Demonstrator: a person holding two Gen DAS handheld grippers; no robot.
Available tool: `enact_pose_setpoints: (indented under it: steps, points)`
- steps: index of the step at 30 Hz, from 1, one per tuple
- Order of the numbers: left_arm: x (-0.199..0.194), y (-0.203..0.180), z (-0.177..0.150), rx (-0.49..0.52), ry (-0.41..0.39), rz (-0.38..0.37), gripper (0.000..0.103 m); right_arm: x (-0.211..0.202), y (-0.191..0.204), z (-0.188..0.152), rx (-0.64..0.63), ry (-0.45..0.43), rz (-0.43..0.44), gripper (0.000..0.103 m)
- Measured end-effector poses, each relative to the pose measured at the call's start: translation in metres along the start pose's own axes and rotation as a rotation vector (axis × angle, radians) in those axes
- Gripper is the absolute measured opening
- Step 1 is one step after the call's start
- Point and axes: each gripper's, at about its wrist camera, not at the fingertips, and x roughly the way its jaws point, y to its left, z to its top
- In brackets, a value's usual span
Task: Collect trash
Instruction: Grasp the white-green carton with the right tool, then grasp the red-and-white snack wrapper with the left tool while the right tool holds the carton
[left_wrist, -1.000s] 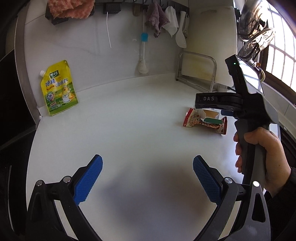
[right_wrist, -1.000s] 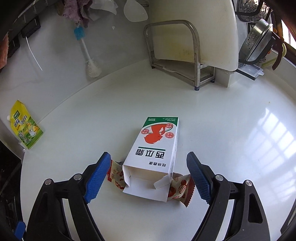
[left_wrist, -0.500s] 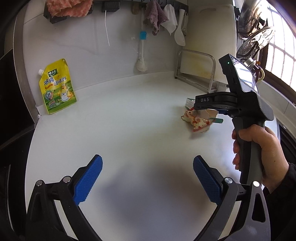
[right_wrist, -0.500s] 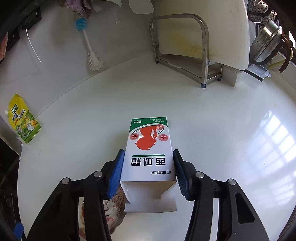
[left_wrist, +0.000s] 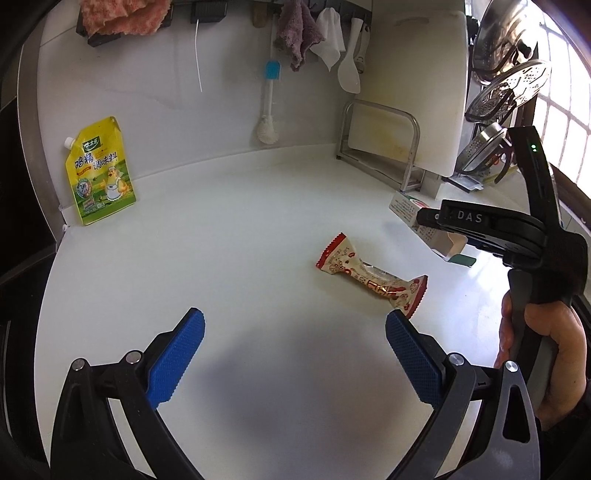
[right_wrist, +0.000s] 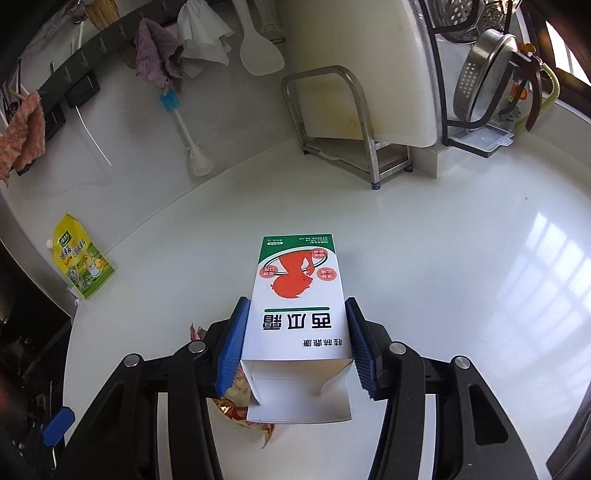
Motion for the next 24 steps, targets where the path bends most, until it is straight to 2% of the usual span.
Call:
enact_pose_setpoints:
  steps: [6, 12, 15, 20, 24]
  points:
    - [0.01, -0.034, 0.01, -0.015, 0.005, 0.0, 0.097, -0.046, -0.033, -0.015, -0.034, -0.085, -0.083, 0.05]
    - [0.042, -0.057, 0.025, -0.066, 0.047, 0.035, 0.097, -0.073, -0.074, -0.03, 0.001, -0.121, -0.106, 0.05]
    - [0.064, -0.058, 0.03, -0.11, 0.096, 0.052, 0.097, -0.081, -0.087, -0.037, 0.004, -0.134, -0.107, 0.05]
    - [0.093, -0.061, 0.032, -0.147, 0.151, 0.131, 0.097, -0.087, -0.105, -0.046, 0.036, -0.137, -0.073, 0.05]
    - [0.107, -0.063, 0.03, -0.174, 0.191, 0.142, 0.097, -0.091, -0.111, -0.048, 0.044, -0.15, -0.049, 0.05]
